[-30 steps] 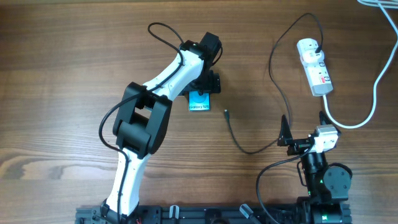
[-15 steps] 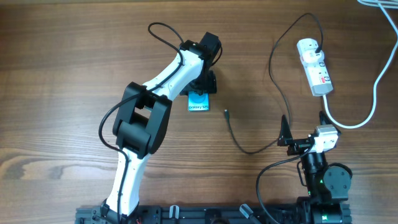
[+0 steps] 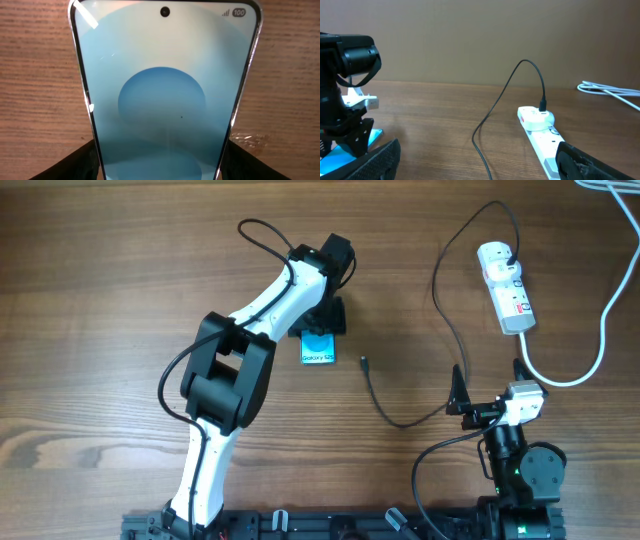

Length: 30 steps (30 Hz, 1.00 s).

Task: Plug charger to phone and switch on socket
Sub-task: 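Lift the phone upright with the left gripper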

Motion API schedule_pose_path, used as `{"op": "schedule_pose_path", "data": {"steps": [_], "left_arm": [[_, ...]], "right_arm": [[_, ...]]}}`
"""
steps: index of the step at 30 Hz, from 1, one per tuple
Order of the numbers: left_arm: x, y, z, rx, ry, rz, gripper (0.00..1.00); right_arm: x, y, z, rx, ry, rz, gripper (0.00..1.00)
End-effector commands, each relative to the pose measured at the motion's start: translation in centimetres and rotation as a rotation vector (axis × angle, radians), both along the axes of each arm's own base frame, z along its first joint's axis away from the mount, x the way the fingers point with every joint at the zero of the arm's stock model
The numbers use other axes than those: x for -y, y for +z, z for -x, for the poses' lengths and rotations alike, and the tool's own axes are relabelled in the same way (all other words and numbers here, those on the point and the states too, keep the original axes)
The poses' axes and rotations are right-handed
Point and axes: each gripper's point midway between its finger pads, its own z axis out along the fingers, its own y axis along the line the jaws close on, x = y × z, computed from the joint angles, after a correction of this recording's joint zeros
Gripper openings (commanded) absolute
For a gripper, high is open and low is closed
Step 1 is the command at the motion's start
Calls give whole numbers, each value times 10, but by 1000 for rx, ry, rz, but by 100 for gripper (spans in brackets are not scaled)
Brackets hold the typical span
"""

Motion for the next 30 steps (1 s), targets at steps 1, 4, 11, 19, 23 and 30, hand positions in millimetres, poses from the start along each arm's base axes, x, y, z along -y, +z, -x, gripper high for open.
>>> {"op": "schedule_pose_path", "data": {"steps": [1,4,11,19,23,30], "left_arm": [[-4,20,2,17,3,7,71],[-5,28,8,5,3,12,70],[13,48,27,-79,9,149,70],[21,85,36,-237,119,472,70],[24,116,31,-348,211,743,70],[21,185,11,-463,299,1207,70]], "right_arm": [[1,1,0,6,-5,10,100],[1,1,0,6,-5,10,100],[1,1,0,6,-5,10,100],[1,1,0,6,-5,10,100],[1,1,0,6,-5,10,100],[1,1,0,6,-5,10,100]]}}
